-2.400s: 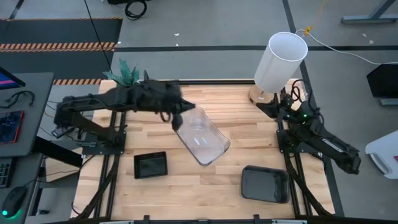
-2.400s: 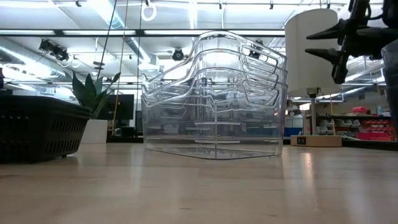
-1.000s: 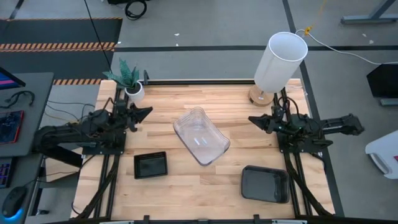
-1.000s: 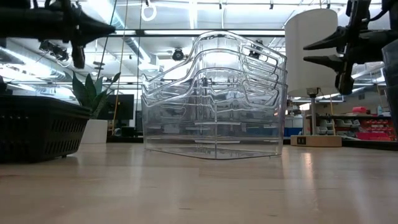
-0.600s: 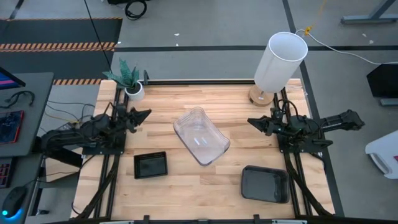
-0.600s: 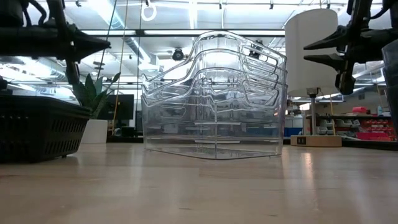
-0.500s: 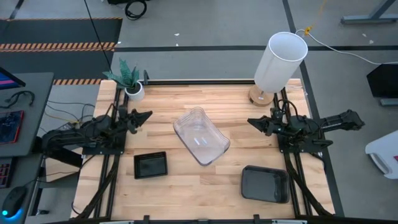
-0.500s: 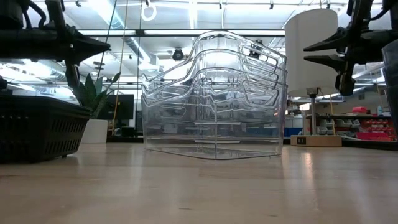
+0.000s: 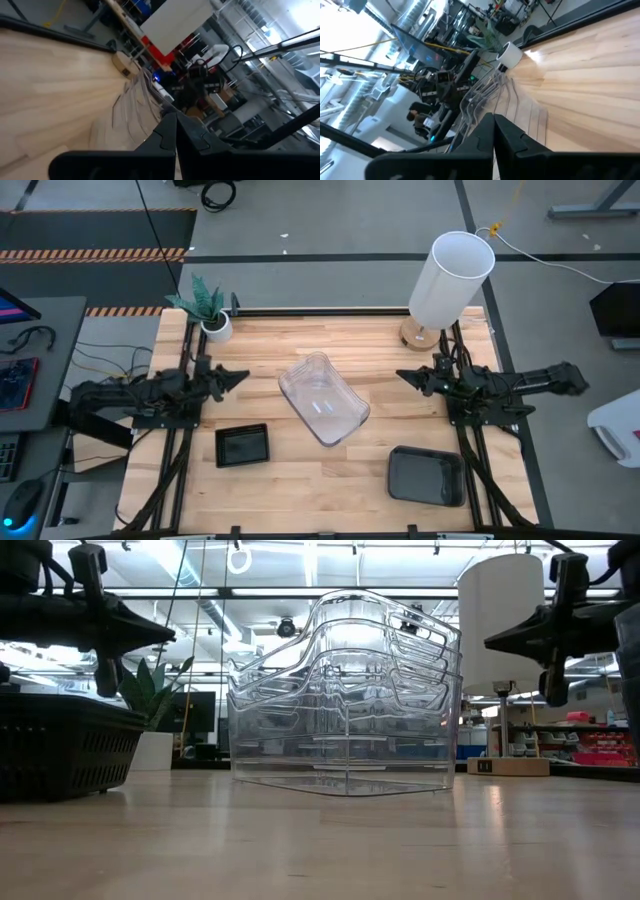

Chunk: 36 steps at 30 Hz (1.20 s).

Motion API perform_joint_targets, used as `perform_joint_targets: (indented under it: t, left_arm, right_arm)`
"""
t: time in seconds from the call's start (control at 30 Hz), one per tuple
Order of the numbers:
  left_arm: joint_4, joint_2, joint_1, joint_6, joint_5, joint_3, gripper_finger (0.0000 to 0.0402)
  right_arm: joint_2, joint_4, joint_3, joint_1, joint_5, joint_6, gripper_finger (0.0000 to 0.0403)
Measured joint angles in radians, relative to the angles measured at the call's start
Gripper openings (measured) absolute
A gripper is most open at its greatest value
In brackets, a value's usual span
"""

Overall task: Stack baskets by color
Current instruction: Return to Home Position

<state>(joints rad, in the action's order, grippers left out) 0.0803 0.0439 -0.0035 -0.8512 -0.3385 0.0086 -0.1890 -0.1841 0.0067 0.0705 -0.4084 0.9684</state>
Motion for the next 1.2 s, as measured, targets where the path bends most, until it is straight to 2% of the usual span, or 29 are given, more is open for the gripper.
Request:
perform_joint_targets:
  t: [0.33,0.6,0.93,1.2]
  left_arm:
    - [-0.010,0.038,-0.065,-0.056,-0.028,0.000,0.0003]
    - [-0.013,0.041,-0.079,-0.056,-0.064,-0.001,0.0004]
    - [-0.015,0.041,-0.079,-0.058,-0.068,-0.001,0.0004]
    - [-0.016,0.041,-0.078,-0.054,-0.072,-0.001,0.0004]
  right_arm:
    - [-0.001,0.013,0.000,-0.069,0.058,0.030,0.0004]
    - [-0.001,0.002,0.000,-0.063,0.081,0.043,0.0005]
    - [-0.001,0.006,0.000,-0.063,0.081,0.027,0.0005]
    - [-0.001,0.047,0.000,-0.063,0.120,0.027,0.0004]
